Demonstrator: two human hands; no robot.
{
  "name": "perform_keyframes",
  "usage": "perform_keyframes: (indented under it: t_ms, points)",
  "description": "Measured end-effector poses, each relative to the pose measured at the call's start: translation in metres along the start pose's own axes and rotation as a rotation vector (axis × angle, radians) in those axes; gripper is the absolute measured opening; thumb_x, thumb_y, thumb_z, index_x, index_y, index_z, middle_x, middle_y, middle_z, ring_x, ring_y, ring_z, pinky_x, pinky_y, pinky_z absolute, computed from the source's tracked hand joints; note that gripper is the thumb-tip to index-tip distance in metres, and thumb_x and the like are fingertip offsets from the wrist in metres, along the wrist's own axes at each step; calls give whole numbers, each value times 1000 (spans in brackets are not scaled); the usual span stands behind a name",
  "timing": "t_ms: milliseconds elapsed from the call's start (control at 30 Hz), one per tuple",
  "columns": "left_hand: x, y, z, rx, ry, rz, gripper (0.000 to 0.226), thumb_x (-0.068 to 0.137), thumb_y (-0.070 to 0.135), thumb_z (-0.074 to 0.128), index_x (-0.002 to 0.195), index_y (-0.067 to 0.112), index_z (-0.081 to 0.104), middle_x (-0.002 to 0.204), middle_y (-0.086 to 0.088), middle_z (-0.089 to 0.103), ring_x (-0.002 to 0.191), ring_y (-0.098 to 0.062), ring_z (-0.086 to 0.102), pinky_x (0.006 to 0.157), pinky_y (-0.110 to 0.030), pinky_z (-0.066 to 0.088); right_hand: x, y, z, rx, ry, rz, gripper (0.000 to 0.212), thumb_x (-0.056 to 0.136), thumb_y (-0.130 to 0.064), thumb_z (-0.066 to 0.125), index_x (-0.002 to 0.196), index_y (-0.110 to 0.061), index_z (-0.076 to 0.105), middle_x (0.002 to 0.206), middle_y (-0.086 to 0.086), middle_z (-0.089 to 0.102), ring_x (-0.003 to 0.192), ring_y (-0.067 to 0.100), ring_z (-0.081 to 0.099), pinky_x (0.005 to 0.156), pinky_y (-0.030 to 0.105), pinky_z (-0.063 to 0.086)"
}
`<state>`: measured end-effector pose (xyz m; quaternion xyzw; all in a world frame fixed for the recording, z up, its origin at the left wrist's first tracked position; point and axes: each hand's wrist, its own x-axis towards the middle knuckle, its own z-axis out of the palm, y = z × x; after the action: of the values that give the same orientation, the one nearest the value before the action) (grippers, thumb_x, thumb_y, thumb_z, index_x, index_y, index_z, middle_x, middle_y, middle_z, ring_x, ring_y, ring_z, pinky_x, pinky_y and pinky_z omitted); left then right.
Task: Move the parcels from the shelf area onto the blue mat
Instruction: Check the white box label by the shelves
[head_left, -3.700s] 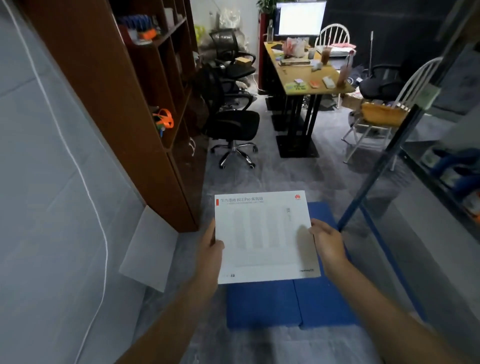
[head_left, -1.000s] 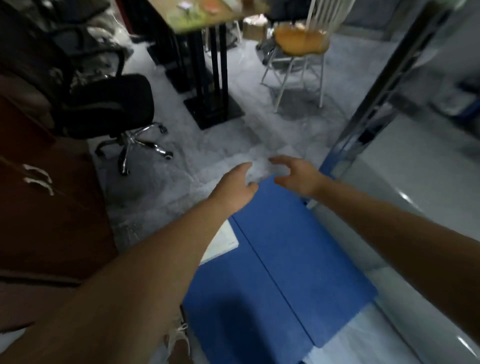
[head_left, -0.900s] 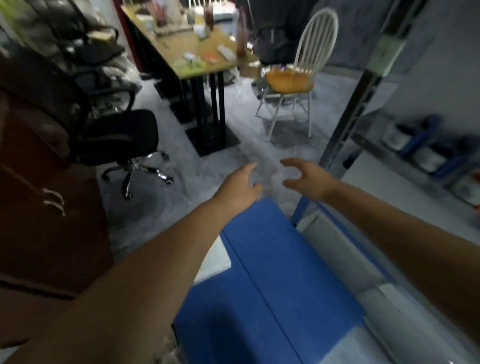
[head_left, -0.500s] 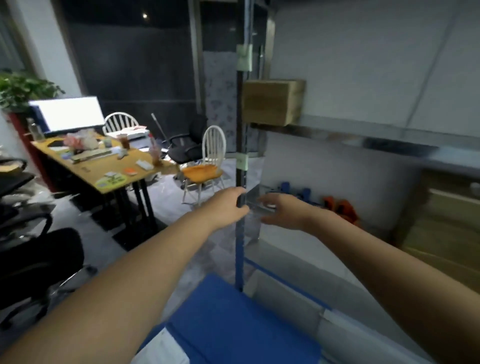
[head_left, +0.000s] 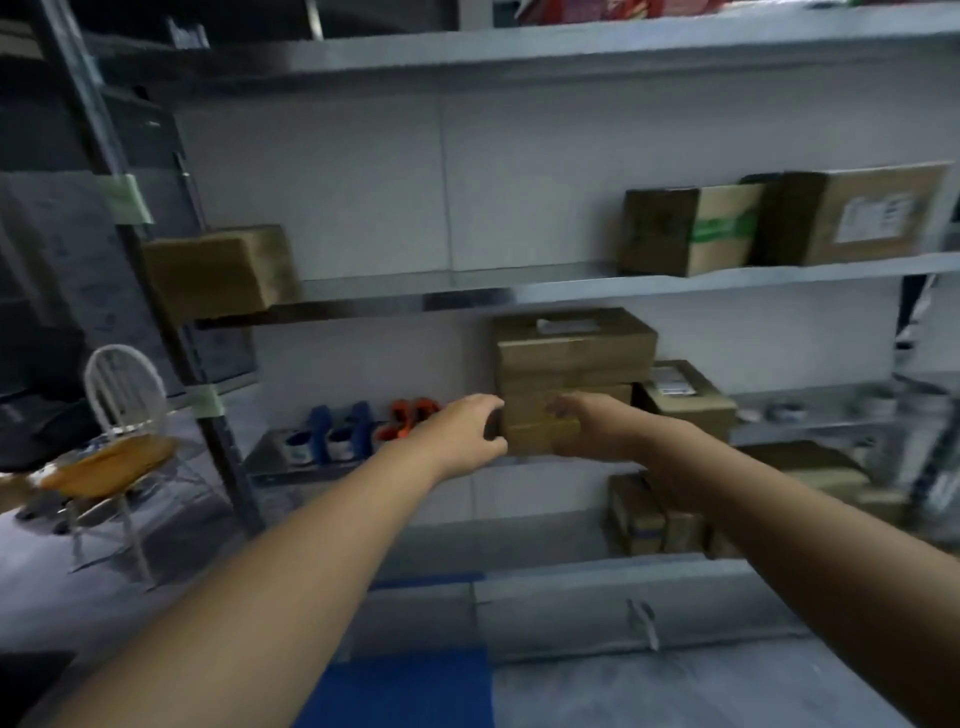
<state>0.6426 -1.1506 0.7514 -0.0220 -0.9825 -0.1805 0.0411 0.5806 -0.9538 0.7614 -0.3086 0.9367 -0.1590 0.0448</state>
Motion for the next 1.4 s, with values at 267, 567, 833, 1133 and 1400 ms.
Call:
perform_keyframes:
  t_ms: [267,567,833,1133,1400]
  points:
    - [105,178,77,-13,-115,221,55,92,31,58,144,23,41,146,-1,45,127,-21,49,101,-39,46,-62,187,-66,-21,74,200,57,85,-34,68,137,-20,48,136,4,54,121,21,53,100,36,46]
    - [238,392,171,-71,-154,367,54,93,31,57,143,23,41,143,-3,48,124,-22,51,98,-38,46,-138,415,-136,17,162,429,62,85,-39,68,139,-19,45,136,3,53,121,18,53,98,29,43]
    - [314,517,255,-82,-254,570,43,87,34,59,128,23,51,129,-2,57,113,-22,57,93,-44,51,-191,540,-155,65,259,621,65,81,-40,69,138,-15,47,134,5,54,118,19,54,97,32,46]
    - [423,608,357,-110,-411,728,43,91,31,58,130,17,48,125,-6,56,109,-25,57,93,-44,50,-211,672,-177,53,378,923,57,87,-34,64,137,-13,47,135,7,53,121,21,52,99,31,42]
    - [490,712,429,-162,-527,908,51,90,31,56,137,14,45,140,-6,50,125,-25,50,100,-39,44,-253,762,-174,158,433,1248,58,88,-30,61,140,-10,45,137,8,53,119,22,54,91,27,42]
